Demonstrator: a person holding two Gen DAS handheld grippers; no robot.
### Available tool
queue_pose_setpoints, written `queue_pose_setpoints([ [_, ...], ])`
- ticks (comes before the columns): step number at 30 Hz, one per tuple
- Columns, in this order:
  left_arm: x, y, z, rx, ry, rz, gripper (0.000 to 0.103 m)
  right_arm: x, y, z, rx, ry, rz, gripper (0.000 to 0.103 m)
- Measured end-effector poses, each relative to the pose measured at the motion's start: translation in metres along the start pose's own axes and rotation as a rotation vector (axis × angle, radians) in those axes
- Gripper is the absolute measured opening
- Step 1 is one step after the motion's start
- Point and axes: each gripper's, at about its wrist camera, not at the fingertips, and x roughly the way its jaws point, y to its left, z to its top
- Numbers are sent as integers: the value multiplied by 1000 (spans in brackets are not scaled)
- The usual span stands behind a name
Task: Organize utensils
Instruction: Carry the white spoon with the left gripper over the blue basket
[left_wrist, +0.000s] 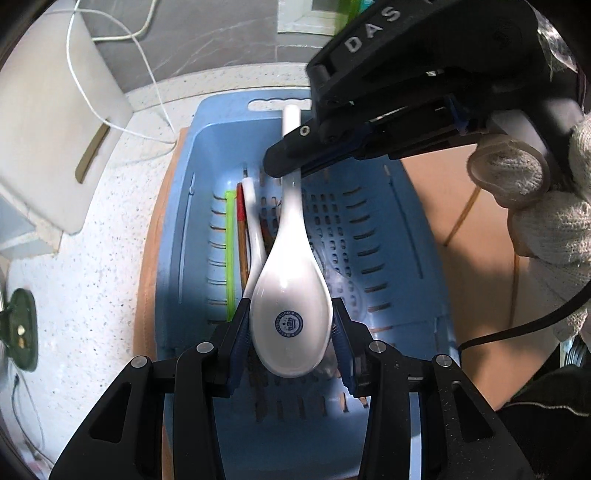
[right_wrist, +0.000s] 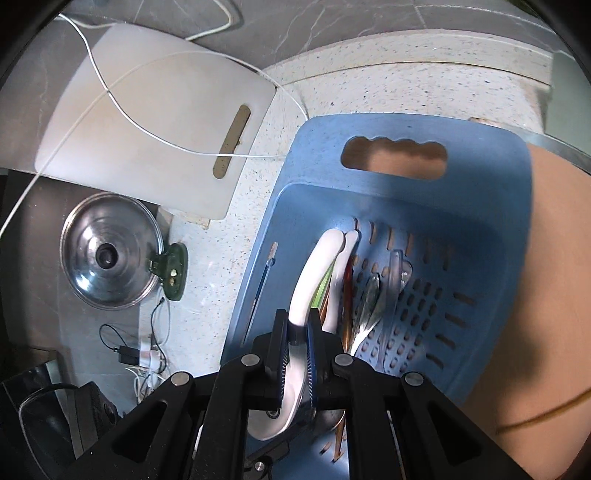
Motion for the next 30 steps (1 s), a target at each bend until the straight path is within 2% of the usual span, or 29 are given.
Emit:
queue_pose_setpoints([
  [7, 13, 3, -3, -9, 23, 35, 40, 22, -6, 9, 0, 44, -7, 9],
  [19, 28, 5, -5, -42, 53, 49, 39, 47, -4, 13, -35, 96, -35, 9],
  [28, 29, 7, -9, -72, 63, 52, 39, 53, -3, 11, -56, 108, -40, 9],
  [30, 29, 9, -8, -80, 61, 57, 39, 53, -1, 11, -63, 107, -44, 12],
])
